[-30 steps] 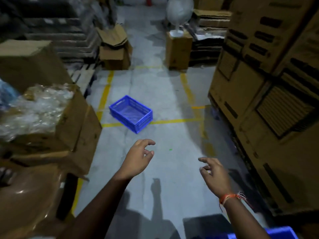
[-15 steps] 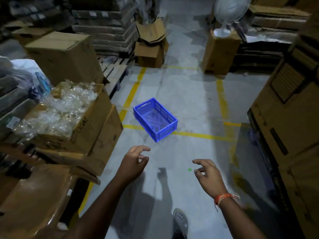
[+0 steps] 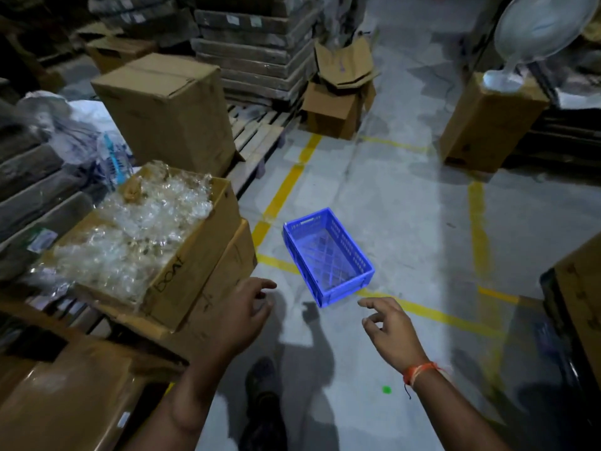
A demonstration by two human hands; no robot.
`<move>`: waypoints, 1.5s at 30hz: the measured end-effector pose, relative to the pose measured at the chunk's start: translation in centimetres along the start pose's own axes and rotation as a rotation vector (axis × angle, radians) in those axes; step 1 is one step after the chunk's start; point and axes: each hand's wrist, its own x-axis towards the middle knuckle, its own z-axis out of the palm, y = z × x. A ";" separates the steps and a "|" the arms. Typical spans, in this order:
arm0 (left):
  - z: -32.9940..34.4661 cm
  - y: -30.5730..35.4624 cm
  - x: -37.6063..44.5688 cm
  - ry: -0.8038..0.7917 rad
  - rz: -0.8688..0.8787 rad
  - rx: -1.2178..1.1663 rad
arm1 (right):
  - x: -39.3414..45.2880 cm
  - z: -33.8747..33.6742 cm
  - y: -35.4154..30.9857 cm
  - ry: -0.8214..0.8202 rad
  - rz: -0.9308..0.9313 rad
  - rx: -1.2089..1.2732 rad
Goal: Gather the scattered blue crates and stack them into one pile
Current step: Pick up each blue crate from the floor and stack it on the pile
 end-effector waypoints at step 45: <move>23.2 -28.2 64.9 -0.742 0.301 0.230 | 50.2 20.7 17.6 0.376 0.836 0.061</move>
